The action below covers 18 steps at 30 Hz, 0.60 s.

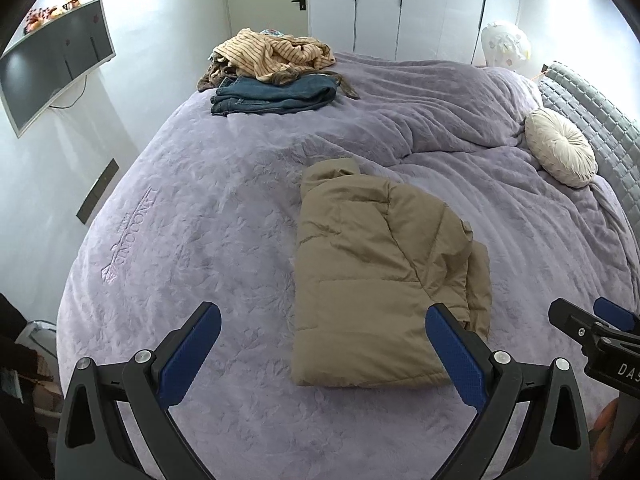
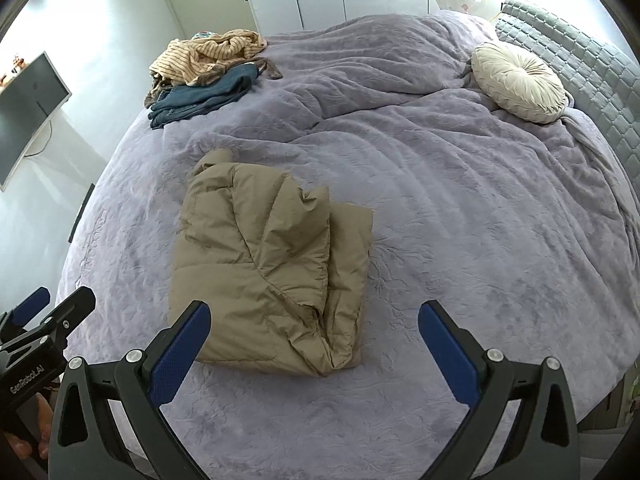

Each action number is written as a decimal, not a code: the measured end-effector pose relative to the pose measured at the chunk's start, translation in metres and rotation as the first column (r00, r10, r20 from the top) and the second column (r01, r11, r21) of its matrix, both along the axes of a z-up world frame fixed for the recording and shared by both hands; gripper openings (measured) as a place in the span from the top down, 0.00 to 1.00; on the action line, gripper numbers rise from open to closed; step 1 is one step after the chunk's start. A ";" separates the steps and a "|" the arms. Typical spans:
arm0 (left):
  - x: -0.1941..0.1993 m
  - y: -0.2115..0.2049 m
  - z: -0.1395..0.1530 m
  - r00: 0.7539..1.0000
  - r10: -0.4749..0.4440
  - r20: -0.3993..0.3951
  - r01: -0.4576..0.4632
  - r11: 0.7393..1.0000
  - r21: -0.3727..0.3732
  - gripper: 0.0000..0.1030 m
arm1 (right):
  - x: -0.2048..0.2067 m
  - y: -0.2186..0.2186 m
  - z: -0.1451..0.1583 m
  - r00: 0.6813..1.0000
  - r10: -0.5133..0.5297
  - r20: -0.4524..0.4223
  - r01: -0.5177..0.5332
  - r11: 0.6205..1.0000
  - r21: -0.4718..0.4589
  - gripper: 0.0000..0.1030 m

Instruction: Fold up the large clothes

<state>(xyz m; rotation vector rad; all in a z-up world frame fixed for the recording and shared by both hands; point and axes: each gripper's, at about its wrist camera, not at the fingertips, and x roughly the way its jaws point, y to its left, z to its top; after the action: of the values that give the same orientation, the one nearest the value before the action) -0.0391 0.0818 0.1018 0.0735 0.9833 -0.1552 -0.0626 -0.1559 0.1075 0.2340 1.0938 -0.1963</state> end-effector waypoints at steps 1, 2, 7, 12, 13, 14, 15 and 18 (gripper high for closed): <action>0.000 0.000 0.000 1.000 -0.001 0.001 0.001 1.000 0.000 0.01 | 0.000 0.000 0.000 1.000 0.000 -0.001 0.000 1.000 -0.001 0.00; 0.000 0.000 0.001 1.000 0.000 0.001 0.000 1.000 -0.001 0.01 | 0.000 0.000 0.000 1.000 0.001 0.000 -0.001 1.000 0.000 0.00; 0.000 0.000 0.002 1.000 0.005 0.000 -0.005 1.000 -0.001 0.01 | -0.001 0.001 0.000 1.000 0.001 0.001 -0.001 1.000 -0.002 0.00; 0.002 0.002 0.003 1.000 0.009 0.000 -0.009 1.000 -0.002 0.01 | -0.001 0.001 0.000 1.000 -0.003 0.000 0.003 1.000 -0.001 0.00; 0.002 0.002 0.003 1.000 0.007 0.001 -0.007 1.000 -0.001 0.01 | -0.001 0.001 0.000 1.000 -0.002 -0.001 0.002 1.000 -0.001 0.00; 0.002 0.002 0.003 1.000 0.007 0.001 -0.007 1.000 0.000 0.01 | -0.001 0.002 0.000 1.000 -0.001 0.000 0.001 1.000 -0.001 0.00; 0.002 0.003 0.003 1.000 0.008 0.001 -0.008 1.000 0.000 0.01 | -0.001 0.002 0.000 1.000 -0.002 0.000 0.002 1.000 -0.002 0.00; 0.002 0.002 0.003 1.000 0.009 0.000 -0.009 1.000 -0.002 0.01 | -0.001 0.002 0.000 1.000 -0.001 0.000 0.001 1.000 -0.002 0.00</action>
<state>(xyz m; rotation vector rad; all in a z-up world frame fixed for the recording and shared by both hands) -0.0376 0.0842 0.1050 0.0675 0.9830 -0.1478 -0.0640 -0.1542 0.1075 0.2330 1.0930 -0.1985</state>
